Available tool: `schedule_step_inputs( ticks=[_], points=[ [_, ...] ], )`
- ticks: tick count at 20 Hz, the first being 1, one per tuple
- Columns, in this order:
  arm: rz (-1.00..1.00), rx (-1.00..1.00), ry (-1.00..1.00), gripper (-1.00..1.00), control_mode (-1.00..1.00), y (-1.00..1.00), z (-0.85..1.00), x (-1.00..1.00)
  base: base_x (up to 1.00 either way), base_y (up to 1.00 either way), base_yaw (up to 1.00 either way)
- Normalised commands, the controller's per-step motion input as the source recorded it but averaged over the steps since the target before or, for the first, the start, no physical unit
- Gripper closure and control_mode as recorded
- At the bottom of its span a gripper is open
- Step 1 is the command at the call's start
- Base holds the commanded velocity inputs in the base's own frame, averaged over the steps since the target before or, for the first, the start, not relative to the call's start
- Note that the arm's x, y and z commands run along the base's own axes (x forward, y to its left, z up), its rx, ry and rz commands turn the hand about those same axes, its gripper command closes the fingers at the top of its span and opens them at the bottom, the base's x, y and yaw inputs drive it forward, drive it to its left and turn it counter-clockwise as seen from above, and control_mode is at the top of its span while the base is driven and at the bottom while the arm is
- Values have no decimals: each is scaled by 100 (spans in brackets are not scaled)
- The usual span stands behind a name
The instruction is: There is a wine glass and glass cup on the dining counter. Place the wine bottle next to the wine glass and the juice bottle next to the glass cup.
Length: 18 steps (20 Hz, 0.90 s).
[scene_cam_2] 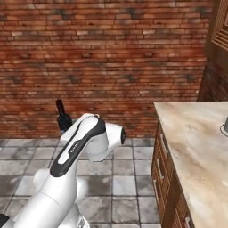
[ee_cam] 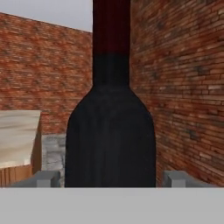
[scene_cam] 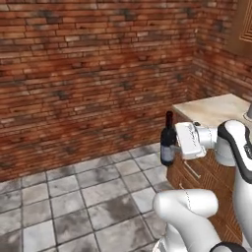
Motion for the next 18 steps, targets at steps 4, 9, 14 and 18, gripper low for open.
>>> schedule_step_inputs(
  ticks=[4, 9, 14, 18],
  points=[
    [0, 0, 0, 100, 100, 0, 0, 0, 74, 1, 42],
    [0, 0, 0, 100, 100, 0, 0, 0, 60, 0, 58],
    [0, 0, 0, 100, 100, 0, 0, 0, 56, 0, 61],
    [0, 0, 0, 100, 100, 0, 0, 0, 60, 0, 56]
  ],
)
